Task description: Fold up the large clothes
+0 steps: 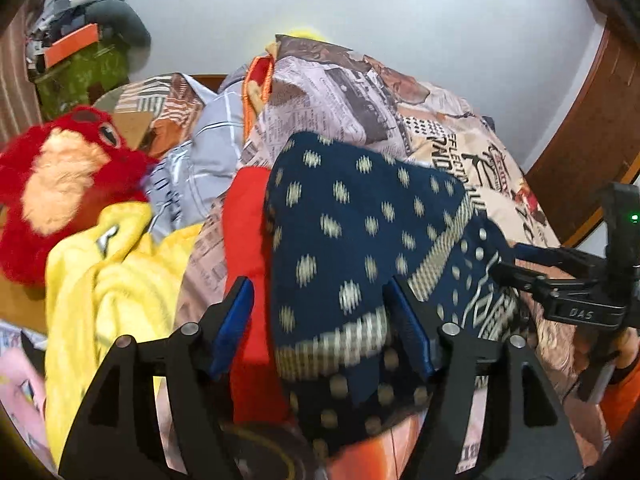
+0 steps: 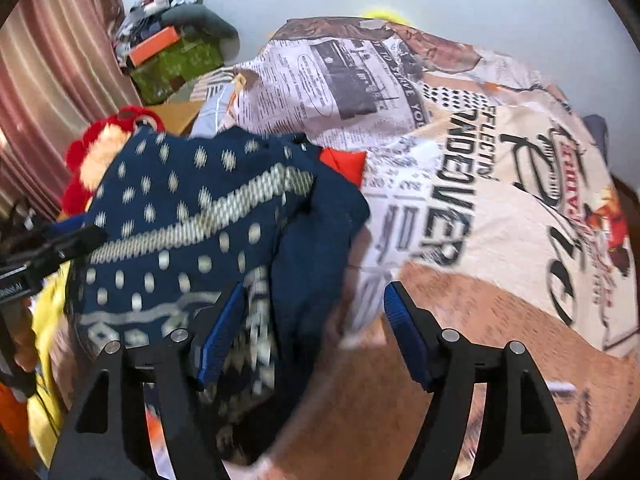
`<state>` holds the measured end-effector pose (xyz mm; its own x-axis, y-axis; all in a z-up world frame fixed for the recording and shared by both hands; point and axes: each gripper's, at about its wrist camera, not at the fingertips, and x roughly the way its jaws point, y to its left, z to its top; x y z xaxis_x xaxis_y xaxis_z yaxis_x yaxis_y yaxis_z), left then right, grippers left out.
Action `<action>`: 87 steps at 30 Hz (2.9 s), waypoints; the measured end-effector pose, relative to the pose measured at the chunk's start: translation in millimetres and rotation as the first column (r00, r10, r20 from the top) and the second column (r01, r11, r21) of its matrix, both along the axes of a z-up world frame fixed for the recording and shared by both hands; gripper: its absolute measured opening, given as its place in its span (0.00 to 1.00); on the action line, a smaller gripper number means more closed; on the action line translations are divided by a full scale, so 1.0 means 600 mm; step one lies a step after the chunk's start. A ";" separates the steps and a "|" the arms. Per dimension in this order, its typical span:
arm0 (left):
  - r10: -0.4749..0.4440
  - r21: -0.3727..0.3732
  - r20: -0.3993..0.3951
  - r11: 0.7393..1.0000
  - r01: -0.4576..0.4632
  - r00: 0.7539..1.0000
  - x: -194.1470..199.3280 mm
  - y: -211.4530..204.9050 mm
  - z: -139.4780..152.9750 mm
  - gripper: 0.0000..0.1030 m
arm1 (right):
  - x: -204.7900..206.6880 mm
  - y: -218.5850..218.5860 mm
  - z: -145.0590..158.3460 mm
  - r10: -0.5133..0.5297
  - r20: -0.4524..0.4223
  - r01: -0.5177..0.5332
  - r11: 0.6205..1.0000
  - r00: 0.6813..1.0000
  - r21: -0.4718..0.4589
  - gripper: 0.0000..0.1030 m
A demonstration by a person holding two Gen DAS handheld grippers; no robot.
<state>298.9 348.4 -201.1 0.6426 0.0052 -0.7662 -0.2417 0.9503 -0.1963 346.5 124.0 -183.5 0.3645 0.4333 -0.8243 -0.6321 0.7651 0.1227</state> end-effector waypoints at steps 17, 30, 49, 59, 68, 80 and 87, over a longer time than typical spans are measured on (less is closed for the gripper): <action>0.048 0.114 0.166 0.991 -0.068 0.985 -0.166 -0.090 0.179 0.68 | -0.149 -0.058 0.189 -0.009 0.167 -0.022 0.984 0.986 0.179 0.66; -0.013 0.230 0.541 0.964 -0.133 0.841 -0.368 -0.227 0.384 0.68 | -0.333 -0.146 0.369 -0.128 0.459 -0.095 0.897 0.879 0.432 0.66; 0.018 0.268 0.661 0.928 -0.258 0.750 -0.501 -0.337 0.381 0.97 | -0.470 -0.164 0.377 -0.240 0.604 -0.069 0.894 0.760 0.442 0.86; 0.069 0.233 0.631 0.933 -0.274 0.773 -0.501 -0.329 0.363 0.99 | -0.466 -0.176 0.370 -0.268 0.564 -0.025 0.889 0.781 0.457 1.00; 0.066 0.237 0.622 0.934 -0.268 0.780 -0.502 -0.337 0.358 0.99 | -0.472 -0.189 0.363 -0.285 0.553 -0.005 0.886 0.783 0.464 1.00; 0.068 0.244 0.603 0.933 -0.265 0.795 -0.489 -0.341 0.355 0.99 | -0.471 -0.191 0.360 -0.278 0.542 -0.001 0.889 0.793 0.458 1.00; 0.069 0.240 0.599 0.935 -0.260 0.798 -0.488 -0.339 0.354 0.99 | -0.470 -0.194 0.359 -0.283 0.532 0.008 0.888 0.798 0.460 1.00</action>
